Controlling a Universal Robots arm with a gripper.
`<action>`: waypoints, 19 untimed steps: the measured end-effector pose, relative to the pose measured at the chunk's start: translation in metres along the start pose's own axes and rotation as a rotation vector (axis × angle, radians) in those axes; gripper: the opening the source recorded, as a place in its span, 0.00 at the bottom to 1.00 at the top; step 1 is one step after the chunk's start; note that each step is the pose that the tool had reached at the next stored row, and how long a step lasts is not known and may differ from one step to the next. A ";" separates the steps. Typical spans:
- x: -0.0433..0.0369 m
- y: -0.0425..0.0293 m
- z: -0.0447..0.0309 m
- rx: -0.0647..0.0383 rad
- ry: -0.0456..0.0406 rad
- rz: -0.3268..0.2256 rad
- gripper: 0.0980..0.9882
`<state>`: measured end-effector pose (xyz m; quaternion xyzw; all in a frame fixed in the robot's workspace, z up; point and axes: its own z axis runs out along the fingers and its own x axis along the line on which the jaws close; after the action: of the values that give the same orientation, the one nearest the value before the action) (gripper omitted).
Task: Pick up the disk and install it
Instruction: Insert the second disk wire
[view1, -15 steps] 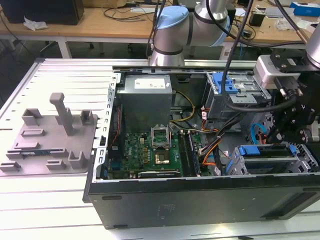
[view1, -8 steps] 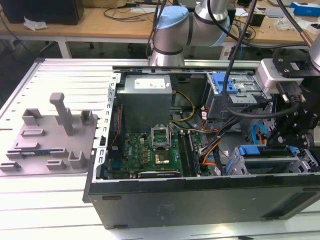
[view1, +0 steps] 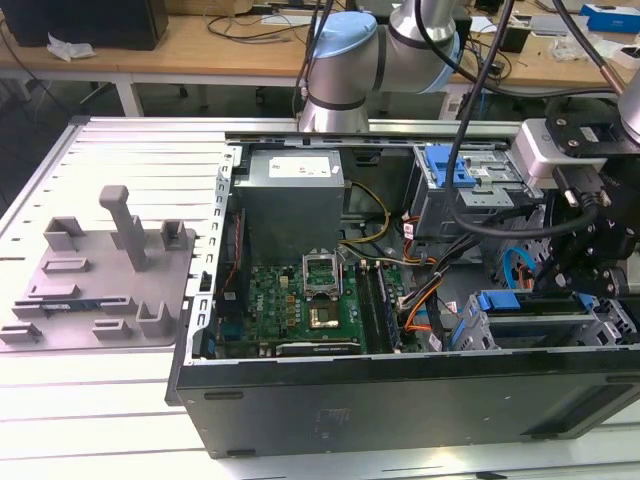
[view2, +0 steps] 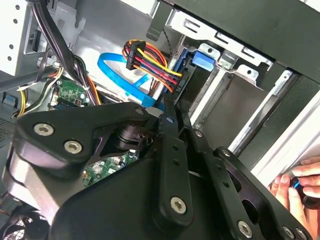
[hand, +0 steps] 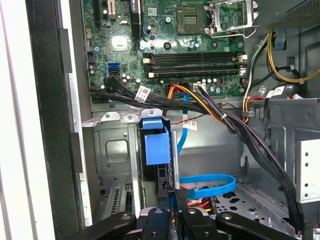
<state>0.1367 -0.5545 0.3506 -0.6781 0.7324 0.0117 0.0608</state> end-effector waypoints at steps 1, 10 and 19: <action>0.0000 -0.0001 0.0003 0.000 0.0000 0.000 0.07; 0.0003 -0.0008 0.0034 0.000 0.0002 0.000 0.07; 0.0007 -0.0009 0.0072 0.000 0.0000 0.000 0.07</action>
<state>0.1380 -0.5545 0.3434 -0.6781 0.7323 0.0118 0.0607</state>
